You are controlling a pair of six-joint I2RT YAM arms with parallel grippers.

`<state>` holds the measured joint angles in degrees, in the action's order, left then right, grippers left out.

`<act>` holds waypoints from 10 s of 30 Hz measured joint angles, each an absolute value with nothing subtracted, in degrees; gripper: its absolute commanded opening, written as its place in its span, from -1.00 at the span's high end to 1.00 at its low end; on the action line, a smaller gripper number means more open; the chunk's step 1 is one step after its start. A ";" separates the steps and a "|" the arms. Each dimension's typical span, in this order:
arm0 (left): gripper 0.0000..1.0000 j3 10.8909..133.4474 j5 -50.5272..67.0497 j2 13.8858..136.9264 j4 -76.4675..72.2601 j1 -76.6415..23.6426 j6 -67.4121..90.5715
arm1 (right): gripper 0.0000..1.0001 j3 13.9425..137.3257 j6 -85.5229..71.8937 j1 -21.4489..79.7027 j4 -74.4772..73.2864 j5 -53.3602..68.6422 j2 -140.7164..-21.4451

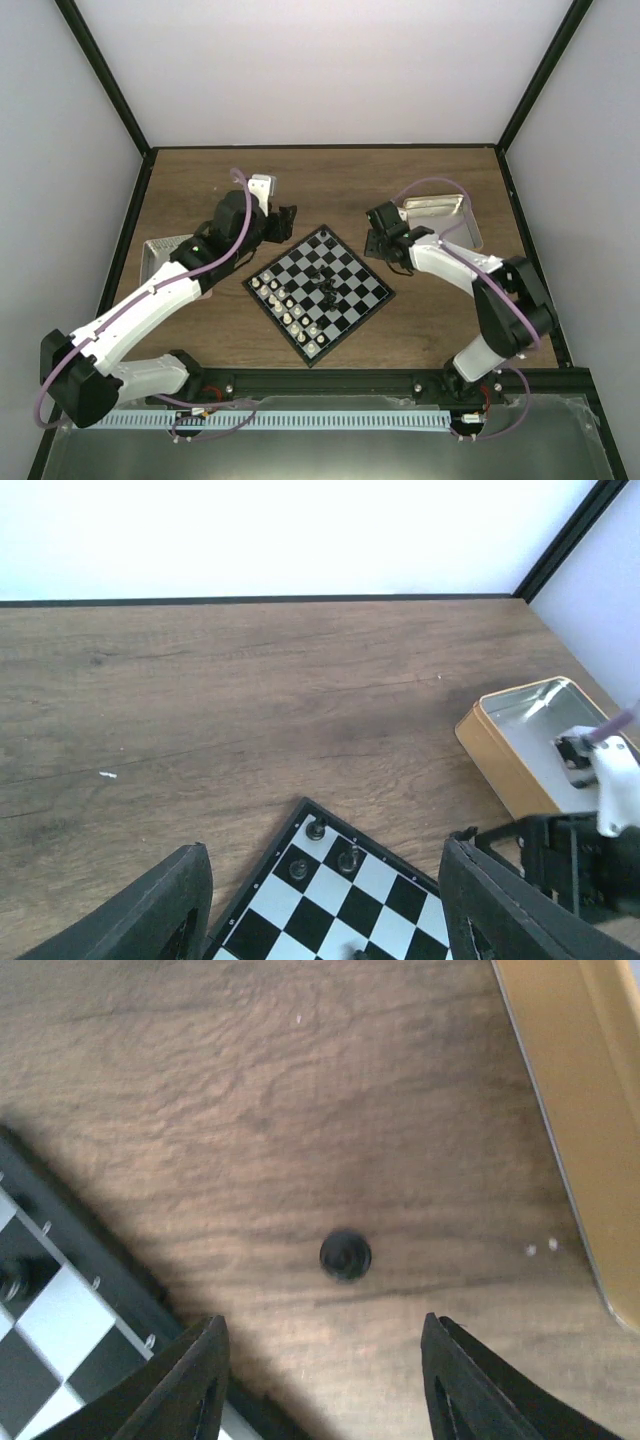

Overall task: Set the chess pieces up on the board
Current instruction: Pick up the chess piece at the center of the board, then place the chess piece on the chessboard, then pick up the chess piece from the chessboard, then place the chess piece on the chessboard.

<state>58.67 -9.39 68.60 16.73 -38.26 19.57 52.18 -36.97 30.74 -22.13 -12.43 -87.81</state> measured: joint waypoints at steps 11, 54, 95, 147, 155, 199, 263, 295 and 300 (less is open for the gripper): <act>-0.31 56.99 -10.24 66.57 18.11 -38.22 19.57 | 0.26 59.51 -32.32 27.07 -20.69 -12.80 -99.59; -0.39 55.20 -16.43 61.54 15.97 -38.00 19.51 | 0.84 70.78 -27.62 39.53 -26.24 -7.07 -104.73; -0.42 53.15 -16.49 61.76 14.63 -37.98 20.95 | 0.05 66.08 -24.88 41.32 -27.49 1.32 -95.35; -0.39 37.34 -0.67 68.34 3.75 -37.78 39.18 | 0.86 59.92 -42.26 43.55 -11.51 4.34 -102.80; -0.39 37.28 0.62 70.54 1.41 -37.74 41.36 | 0.91 59.77 -44.10 43.55 -11.29 4.75 -102.24; 0.86 29.12 13.32 72.16 -20.38 -36.73 61.47 | 0.87 51.16 -57.95 40.62 2.20 20.86 -87.20; 0.81 89.89 -7.66 118.45 35.70 -50.65 26.85 | -0.35 38.09 -53.65 37.19 -20.97 -23.09 -54.74; 0.34 92.23 -6.11 120.81 35.86 -49.91 26.15 | -0.36 38.09 -53.63 36.86 -20.05 -20.71 -55.55; 0.18 91.53 -4.45 117.75 35.90 -49.91 26.46 | -0.35 38.09 -52.95 36.86 -19.73 -19.38 -55.55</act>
